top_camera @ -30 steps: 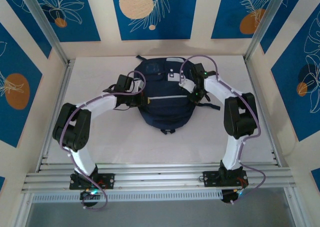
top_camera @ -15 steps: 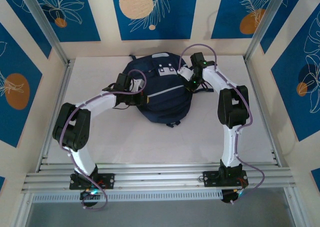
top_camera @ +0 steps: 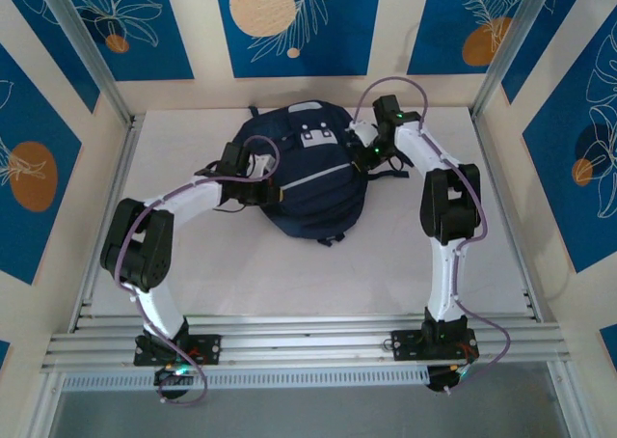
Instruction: Pack the student bag
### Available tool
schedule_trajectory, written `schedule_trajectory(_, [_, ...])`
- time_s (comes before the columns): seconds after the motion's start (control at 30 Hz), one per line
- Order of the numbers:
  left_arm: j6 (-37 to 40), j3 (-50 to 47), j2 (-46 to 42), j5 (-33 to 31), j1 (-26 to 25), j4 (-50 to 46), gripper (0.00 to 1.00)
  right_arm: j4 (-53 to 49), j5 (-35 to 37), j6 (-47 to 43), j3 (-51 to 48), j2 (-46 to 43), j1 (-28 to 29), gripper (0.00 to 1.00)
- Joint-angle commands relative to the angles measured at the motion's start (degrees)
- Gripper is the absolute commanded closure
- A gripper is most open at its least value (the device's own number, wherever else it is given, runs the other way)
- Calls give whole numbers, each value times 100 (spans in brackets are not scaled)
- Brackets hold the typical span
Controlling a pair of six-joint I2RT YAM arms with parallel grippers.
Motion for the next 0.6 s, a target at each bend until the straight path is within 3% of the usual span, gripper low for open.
schedule_trajectory(0.0, [360,-125,-259,161,57,-844,100,678,-426,802,-293,-835,-244,60])
schedule_trajectory(0.07, [318,-92,-316,169,58,-882,92,896,-456,940,-683,-1218,-265,57])
schedule_trajectory(0.17, [245,-79,-467,80,58,-890,71,1223,-413,1165,-1333,-1808,-330,50])
schedule_trajectory(0.27, [195,-66,-673,-350,58,-923,54,1595,-90,1435,-2127,-2395,-395,45])
schedule_trajectory(0.33, [229,-67,-853,-885,53,-978,43,1963,235,1683,-2822,-2809,-434,40])
schedule_trajectory(0.43, [283,-113,-1130,-1932,96,-1053,19,2836,606,2038,-3995,-3412,-551,24])
schedule_trajectory(0.5, [281,-210,-1330,-2698,141,-1053,2,3406,669,2267,-4663,-3711,-697,0])
schedule_trajectory(0.57, [373,-412,-1572,-3574,204,-915,0,3854,651,2488,-5147,-3871,-861,1])
